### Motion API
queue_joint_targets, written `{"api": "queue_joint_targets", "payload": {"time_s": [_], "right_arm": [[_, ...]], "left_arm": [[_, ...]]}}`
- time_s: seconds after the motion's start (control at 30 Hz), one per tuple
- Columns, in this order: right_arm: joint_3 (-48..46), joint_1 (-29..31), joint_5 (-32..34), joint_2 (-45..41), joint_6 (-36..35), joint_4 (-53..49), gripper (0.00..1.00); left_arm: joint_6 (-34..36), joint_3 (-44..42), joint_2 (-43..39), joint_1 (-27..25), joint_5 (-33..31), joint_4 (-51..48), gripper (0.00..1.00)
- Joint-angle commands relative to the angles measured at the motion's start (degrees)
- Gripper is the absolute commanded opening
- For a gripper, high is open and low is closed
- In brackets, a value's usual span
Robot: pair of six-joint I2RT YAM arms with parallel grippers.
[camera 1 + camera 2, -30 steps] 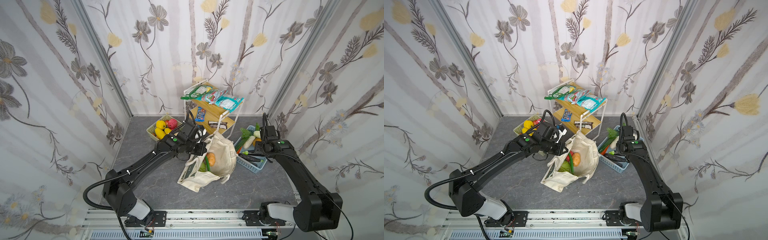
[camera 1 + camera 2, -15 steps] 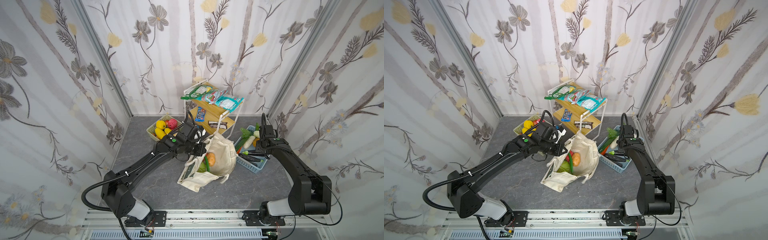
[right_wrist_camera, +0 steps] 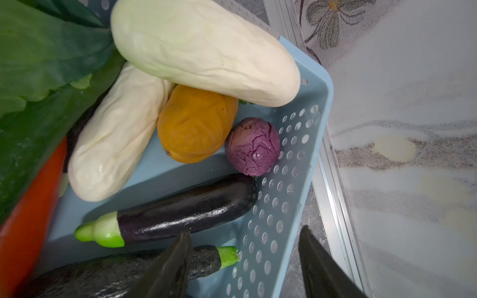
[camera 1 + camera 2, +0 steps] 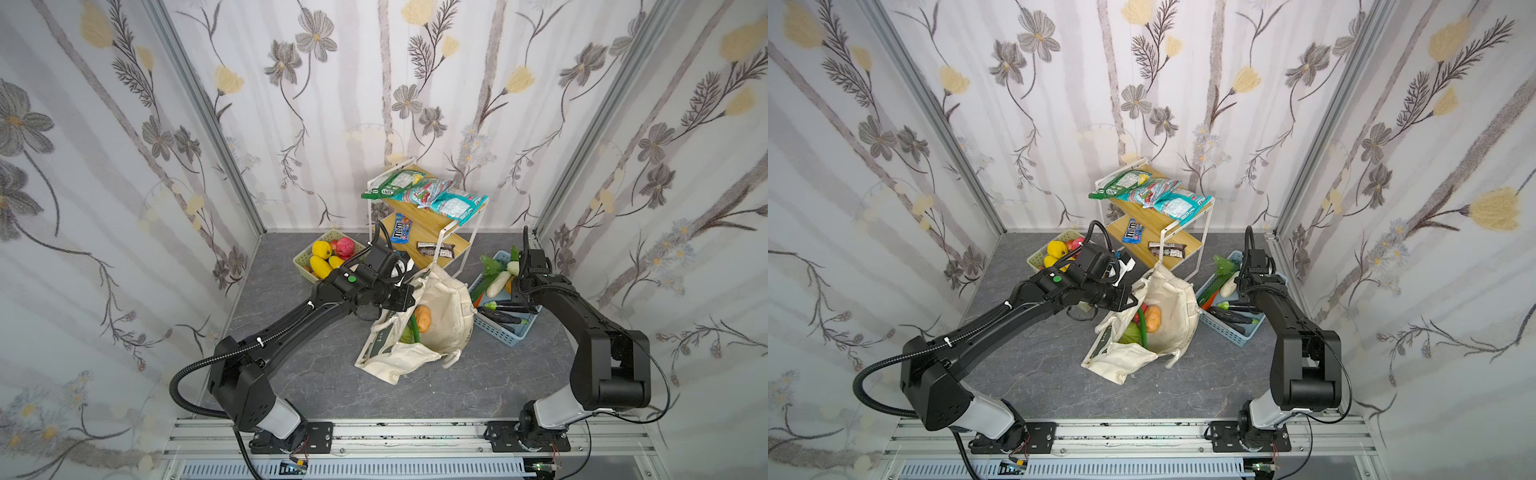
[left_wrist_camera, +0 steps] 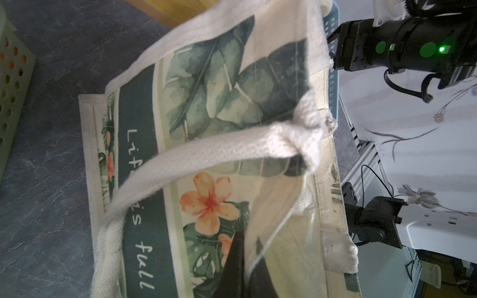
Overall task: Place the food into the grocery bag and tie it
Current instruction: 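Lift the right gripper out of the bag back over the blue basket, then lower the right gripper into the blue basket toward the white gourd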
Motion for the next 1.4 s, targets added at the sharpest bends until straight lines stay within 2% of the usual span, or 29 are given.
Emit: {"api": "queue_joint_targets", "payload": {"time_s": [0.0, 0.4, 0.8, 1.37], "right_arm": [[0.96, -0.76, -0.89, 1.07, -2.36, 3.16, 0.65], [3.36, -2.21, -5.35, 5.54, -4.60, 2.11, 0.65], [4.97, -2.91, 0.29, 9.38, -5.41, 1.67, 0.64], [8.96, -5.01, 0.68, 15.44, -4.91, 1.32, 0.65]], "left_arm": [[-0.20, 0.43, 0.39, 0.01, 0.17, -0.55, 0.00], [-0.29, 1.08, 0.58, 0.01, -0.19, -2.13, 0.00], [-0.03, 0.50, 0.94, 0.01, -0.07, -1.96, 0.00], [0.06, -0.90, 0.24, 0.07, 0.11, -1.08, 0.00]]}}
